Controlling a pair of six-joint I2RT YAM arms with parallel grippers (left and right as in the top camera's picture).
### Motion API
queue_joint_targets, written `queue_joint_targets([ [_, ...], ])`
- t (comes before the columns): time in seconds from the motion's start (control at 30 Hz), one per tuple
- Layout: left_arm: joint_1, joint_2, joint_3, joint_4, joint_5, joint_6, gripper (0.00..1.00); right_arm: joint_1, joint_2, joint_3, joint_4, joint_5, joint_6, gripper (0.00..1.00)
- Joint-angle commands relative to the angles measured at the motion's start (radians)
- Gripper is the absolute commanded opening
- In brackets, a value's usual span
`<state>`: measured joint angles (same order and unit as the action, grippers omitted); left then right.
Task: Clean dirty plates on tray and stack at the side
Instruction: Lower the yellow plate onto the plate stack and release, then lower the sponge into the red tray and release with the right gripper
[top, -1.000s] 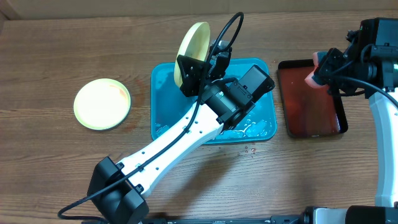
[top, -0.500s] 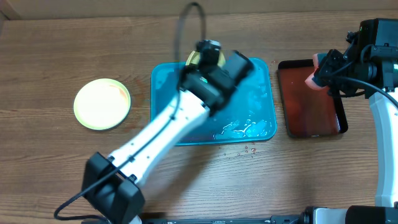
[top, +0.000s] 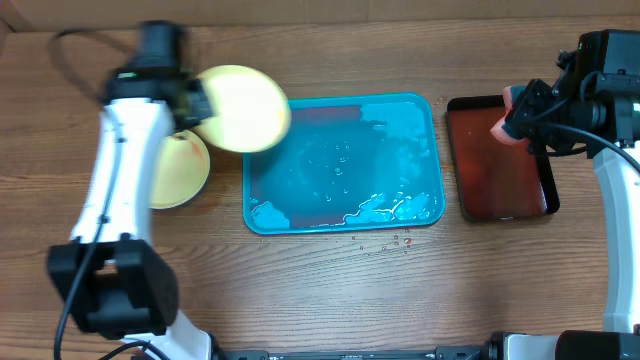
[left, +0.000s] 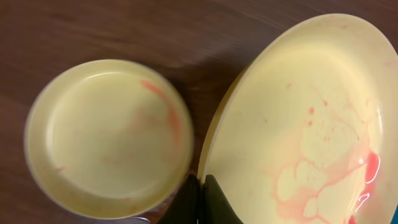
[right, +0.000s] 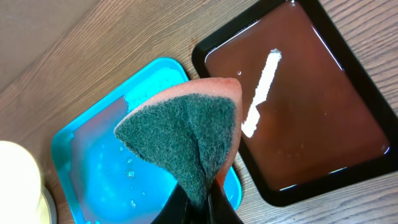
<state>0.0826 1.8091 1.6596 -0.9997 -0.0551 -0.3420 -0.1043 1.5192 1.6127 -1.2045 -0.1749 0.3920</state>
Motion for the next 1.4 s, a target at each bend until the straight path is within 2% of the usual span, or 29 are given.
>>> queue_joint_targets([
  [0.0,0.145,-0.004,-0.056,-0.009,0.100,-0.059,0.04,-0.004,-0.016,0.006,0.006,0.011,-0.004,0.04],
  [0.13,0.301,-0.004,-0.175,0.059,0.100,-0.082,0.04,-0.004,-0.016,0.006,0.013,0.011,-0.004,0.04],
  [0.3,0.397,-0.004,-0.308,0.177,0.107,-0.101,0.04,-0.004,-0.016,0.006,0.016,0.010,-0.004,0.04],
  [0.5,0.421,-0.003,-0.395,0.264,0.097,-0.131,0.04,-0.004,-0.016,0.006,0.015,0.010,-0.004,0.04],
  [0.73,0.420,-0.003,-0.402,0.221,0.070,-0.130,0.05,-0.004,-0.016,0.006,0.016,0.010,-0.003,0.04],
  [0.83,0.420,-0.003,-0.402,0.193,0.050,-0.130,0.14,-0.004,-0.016,0.006,0.017,0.010,-0.003,0.04],
  [0.9,0.420,-0.003,-0.402,0.184,0.045,-0.129,0.51,-0.004,-0.016,0.006,0.017,0.010,-0.004,0.04],
  [0.93,0.420,-0.003,-0.402,0.184,0.045,-0.129,0.61,-0.004,-0.016,0.006,0.017,0.010,-0.004,0.04],
  [1.0,0.420,-0.004,-0.401,0.184,0.045,-0.129,0.74,-0.004,-0.016,0.006,0.016,0.010,-0.004,0.04],
  [1.13,0.420,-0.008,-0.396,0.185,0.086,-0.118,0.80,-0.004,-0.016,0.006,0.010,0.011,-0.008,0.04],
  [1.37,0.363,-0.056,-0.317,0.185,0.209,0.035,0.85,-0.004,-0.008,0.005,0.010,0.045,-0.077,0.04],
])
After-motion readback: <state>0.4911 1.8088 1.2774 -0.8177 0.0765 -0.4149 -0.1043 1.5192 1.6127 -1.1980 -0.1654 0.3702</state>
